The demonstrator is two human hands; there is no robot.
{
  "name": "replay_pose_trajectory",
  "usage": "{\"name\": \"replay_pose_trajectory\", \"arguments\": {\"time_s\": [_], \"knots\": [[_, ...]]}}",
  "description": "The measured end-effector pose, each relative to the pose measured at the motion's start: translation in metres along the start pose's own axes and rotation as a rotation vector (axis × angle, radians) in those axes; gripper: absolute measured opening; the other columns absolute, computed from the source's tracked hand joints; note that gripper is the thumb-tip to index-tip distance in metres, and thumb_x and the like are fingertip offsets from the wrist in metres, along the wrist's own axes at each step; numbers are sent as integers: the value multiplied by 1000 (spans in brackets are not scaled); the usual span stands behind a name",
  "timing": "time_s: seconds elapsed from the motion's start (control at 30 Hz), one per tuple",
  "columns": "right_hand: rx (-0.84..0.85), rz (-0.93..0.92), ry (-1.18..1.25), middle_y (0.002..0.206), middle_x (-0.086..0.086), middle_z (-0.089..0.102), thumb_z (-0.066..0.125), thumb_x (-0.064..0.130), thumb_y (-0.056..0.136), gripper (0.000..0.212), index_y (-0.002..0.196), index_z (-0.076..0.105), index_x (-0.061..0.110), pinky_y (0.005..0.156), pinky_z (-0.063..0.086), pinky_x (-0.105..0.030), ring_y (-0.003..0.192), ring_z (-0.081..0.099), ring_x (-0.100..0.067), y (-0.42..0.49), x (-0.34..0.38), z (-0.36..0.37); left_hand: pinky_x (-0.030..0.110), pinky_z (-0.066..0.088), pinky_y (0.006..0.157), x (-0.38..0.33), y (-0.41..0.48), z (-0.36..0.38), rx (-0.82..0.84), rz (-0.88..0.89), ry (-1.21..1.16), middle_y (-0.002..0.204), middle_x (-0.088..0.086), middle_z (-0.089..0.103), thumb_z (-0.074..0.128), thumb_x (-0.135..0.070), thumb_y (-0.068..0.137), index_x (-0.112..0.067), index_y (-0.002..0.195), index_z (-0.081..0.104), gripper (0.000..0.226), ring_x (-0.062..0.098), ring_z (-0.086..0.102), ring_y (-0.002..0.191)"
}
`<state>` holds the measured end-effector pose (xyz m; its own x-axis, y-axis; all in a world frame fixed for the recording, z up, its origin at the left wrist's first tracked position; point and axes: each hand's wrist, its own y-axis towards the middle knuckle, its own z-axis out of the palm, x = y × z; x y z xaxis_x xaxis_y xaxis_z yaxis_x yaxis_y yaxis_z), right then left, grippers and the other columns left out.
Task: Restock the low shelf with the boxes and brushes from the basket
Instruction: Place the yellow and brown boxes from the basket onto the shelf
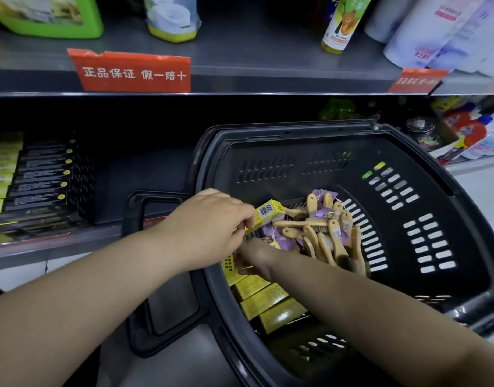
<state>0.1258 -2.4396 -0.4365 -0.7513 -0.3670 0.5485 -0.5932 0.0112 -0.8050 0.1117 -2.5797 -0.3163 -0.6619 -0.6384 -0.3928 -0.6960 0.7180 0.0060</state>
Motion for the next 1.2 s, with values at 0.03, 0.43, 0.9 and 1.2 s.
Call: {"name": "replay_pose_trajectory", "arguments": {"time_s": [0.03, 0.43, 0.9, 1.2], "knots": [[-4, -21, -59, 76, -2, 44, 40, 33, 96, 21, 95, 46, 13, 57, 42, -24, 61, 42, -13, 4, 0, 5, 20, 24, 98, -1, 0, 0, 0, -5, 9, 100, -17, 60, 44, -28, 94, -33, 105, 55, 16, 6, 51, 100], [-5, -54, 136, 90, -4, 55, 60, 34, 86, 25, 98, 55, 13, 72, 48, -30, 84, 53, -17, -3, 1, -16, 17, 25, 93, 8, -6, -1, -23, 11, -28, 90, -18, 56, 43, -26, 94, -31, 101, 57, 16, 4, 51, 92], [7, 22, -56, 79, 0, 49, 54, 30, 87, 15, 85, 45, 18, 53, 35, -22, 65, 42, -12, 2, 19, 7, 18, 25, 85, 7, -8, 1, -48, 18, -16, 93, -15, 59, 43, -21, 93, -28, 101, 58, 19, 9, 52, 94], [-317, -501, -26, 122, -6, 49, 74, 30, 61, 77, 128, 37, 22, 87, 50, -35, 110, 54, -19, -92, 34, -62, 14, 43, 88, 5, 0, -7, -334, -409, -781, 120, -11, 54, 55, -33, 90, -16, 136, 39, 51, 3, 55, 104]]}}
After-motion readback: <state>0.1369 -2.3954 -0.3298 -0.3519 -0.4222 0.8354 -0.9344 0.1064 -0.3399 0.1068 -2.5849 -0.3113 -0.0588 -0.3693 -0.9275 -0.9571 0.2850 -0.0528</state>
